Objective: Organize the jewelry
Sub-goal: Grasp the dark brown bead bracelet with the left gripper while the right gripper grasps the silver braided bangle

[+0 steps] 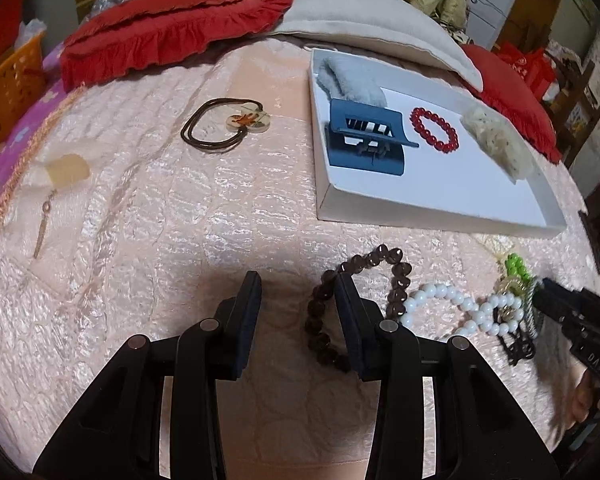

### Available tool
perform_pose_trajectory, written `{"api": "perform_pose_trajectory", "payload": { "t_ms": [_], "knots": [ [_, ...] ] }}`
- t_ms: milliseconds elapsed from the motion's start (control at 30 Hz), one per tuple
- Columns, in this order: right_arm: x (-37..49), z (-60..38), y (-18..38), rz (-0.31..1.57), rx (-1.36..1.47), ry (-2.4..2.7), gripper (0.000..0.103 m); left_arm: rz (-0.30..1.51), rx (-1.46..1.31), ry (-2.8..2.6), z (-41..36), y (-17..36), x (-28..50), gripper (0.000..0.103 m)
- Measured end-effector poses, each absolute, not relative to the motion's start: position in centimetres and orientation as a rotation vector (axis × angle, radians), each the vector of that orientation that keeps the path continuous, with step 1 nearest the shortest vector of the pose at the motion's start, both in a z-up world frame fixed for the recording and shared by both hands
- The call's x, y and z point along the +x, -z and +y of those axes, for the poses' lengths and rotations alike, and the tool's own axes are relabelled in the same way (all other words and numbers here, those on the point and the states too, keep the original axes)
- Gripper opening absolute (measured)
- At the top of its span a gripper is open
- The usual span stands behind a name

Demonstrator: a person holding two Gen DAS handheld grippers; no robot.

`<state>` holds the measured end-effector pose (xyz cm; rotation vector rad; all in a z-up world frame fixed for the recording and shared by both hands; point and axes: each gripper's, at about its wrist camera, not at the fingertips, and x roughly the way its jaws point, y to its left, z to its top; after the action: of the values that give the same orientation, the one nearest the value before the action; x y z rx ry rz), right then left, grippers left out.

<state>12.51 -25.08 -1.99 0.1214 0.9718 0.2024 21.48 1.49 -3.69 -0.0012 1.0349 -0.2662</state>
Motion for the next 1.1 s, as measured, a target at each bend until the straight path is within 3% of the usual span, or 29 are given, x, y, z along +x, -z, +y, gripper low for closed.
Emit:
{"api": "perform_pose_trajectory", "payload": {
  "t_ms": [300, 367, 400, 500, 1100],
  "knots": [
    [12.3, -24.9, 1.8, 0.949, 0.120, -0.206, 0.025, 0.987, 0.108, 0.244, 0.3, 4.1, 20.5, 0.037],
    [12.2, -24.8, 1.6, 0.946, 0.120, -0.209, 0.019, 0.992, 0.092, 0.240, 0.4, 4.0, 20.7, 0.024],
    [12.1, -24.7, 1.5, 0.944, 0.119, -0.208, 0.017, 0.993, 0.086, 0.240, 0.5, 4.0, 20.7, 0.011],
    [11.8, -24.6, 1.2, 0.937, 0.120, -0.214, 0.010, 1.017, 0.060, 0.254, 0.7, 3.8, 20.6, 0.010],
    [7.7, -25.4, -4.0, 0.814, 0.168, -0.223, 0.007, 0.860, 0.096, 0.324, -0.4, -5.2, 14.8, 0.010]
  ]
}}
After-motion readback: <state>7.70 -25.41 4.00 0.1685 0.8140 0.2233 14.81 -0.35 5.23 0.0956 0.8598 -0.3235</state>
